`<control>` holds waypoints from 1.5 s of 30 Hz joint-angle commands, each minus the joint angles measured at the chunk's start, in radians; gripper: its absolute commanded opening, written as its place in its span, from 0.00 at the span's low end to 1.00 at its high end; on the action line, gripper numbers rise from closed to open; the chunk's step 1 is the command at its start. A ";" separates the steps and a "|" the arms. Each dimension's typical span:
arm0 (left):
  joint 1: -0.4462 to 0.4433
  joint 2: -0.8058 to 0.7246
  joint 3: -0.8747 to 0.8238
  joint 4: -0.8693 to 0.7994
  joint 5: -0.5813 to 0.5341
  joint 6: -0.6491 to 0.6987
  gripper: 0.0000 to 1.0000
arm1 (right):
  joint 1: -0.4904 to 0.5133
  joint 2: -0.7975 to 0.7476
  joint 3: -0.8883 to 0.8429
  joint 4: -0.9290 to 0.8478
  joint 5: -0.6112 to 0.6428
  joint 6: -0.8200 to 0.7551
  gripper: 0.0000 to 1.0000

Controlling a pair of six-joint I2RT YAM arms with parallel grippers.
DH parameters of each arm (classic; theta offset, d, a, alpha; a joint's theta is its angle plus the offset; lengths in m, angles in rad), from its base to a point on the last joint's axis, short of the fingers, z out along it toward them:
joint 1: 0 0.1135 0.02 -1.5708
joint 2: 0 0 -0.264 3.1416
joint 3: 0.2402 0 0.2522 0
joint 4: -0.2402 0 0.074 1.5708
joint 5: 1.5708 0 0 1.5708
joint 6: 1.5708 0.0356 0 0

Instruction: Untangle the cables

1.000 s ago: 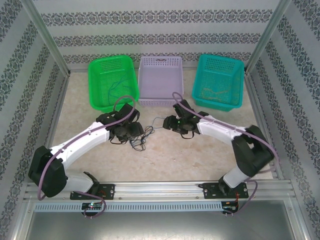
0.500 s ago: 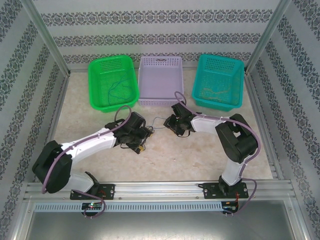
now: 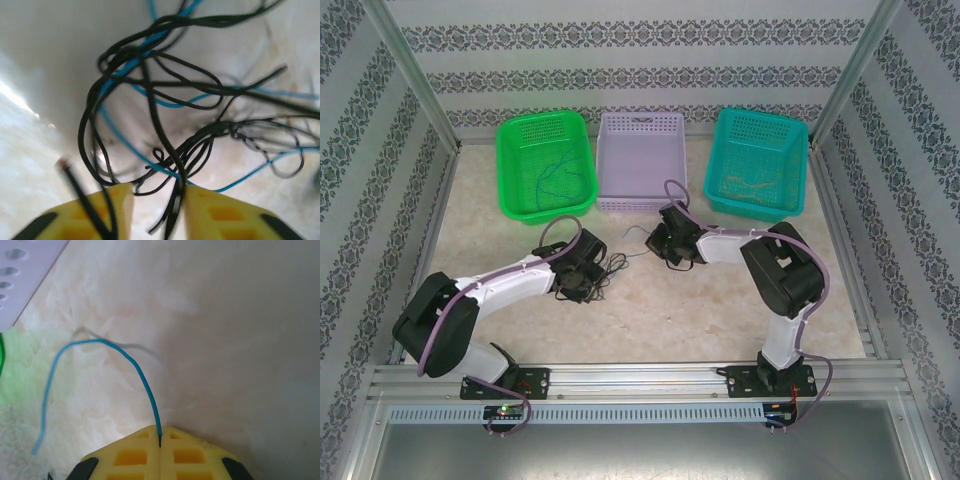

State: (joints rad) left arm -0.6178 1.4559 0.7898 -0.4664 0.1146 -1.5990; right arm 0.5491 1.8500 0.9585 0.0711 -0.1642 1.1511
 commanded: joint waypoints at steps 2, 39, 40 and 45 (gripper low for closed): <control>0.036 -0.068 -0.026 -0.115 -0.128 0.115 0.11 | -0.035 -0.144 -0.018 -0.065 0.073 -0.115 0.00; 0.154 -0.005 0.049 -0.269 -0.200 0.401 0.00 | -0.546 -0.731 0.225 -0.519 0.261 -0.677 0.00; 0.157 -0.006 0.048 -0.274 -0.205 0.404 0.00 | -0.555 -0.727 0.242 -0.522 0.264 -0.685 0.00; 0.180 -0.014 0.038 -0.283 -0.220 0.428 0.00 | -0.607 -0.719 0.295 -0.522 0.257 -0.695 0.00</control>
State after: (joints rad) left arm -0.4568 1.4441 0.8356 -0.6979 -0.0666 -1.2064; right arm -0.0395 1.1412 1.2114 -0.4446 0.0738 0.4850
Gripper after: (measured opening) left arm 0.062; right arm 0.063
